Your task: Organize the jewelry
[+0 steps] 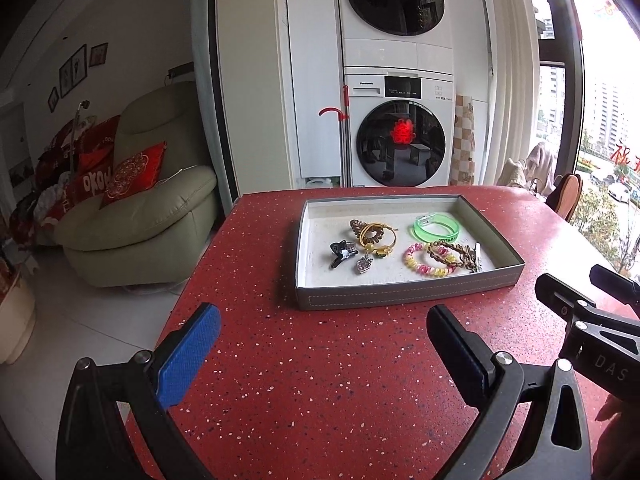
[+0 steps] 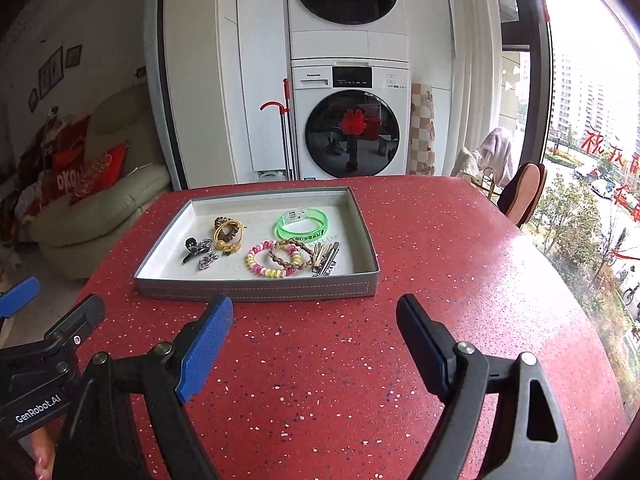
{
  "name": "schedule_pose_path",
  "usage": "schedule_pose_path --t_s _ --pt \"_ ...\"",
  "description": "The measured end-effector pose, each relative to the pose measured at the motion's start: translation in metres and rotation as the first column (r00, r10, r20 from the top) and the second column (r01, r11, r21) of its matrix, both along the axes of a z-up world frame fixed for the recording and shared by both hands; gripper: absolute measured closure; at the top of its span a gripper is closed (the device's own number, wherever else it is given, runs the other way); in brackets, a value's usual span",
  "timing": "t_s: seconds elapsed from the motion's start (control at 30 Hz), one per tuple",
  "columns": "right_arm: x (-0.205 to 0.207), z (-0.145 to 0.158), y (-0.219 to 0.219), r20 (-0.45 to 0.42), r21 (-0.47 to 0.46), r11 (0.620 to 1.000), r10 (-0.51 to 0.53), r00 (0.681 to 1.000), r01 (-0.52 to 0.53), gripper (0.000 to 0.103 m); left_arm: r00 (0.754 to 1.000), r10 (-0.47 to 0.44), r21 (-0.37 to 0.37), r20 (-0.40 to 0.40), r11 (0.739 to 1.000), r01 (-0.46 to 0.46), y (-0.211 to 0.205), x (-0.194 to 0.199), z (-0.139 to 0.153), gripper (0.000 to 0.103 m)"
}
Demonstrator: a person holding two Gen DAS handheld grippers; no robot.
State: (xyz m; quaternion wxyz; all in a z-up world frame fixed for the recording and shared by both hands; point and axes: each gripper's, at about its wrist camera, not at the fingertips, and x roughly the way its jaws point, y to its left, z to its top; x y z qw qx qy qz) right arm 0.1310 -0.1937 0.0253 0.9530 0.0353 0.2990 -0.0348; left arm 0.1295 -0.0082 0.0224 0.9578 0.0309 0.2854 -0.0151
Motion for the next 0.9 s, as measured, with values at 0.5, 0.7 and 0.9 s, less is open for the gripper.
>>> schedule_pose_path --t_s 0.5,0.7,0.9 --pt "-0.005 0.01 0.006 0.03 -0.031 1.0 0.007 1.0 -0.006 0.017 0.999 0.03 0.014 -0.021 0.999 -0.03 0.002 -0.002 -0.004 0.0" --pt "-0.005 0.01 0.006 0.031 -0.03 1.0 0.008 0.999 -0.007 0.017 0.999 0.026 0.016 -0.019 1.0 -0.025 0.001 -0.006 -0.004 0.0" --pt "-0.005 0.01 0.007 0.03 -0.029 1.0 0.009 0.999 -0.008 0.017 0.999 0.029 0.01 -0.022 1.0 -0.029 0.003 -0.006 -0.003 0.0"
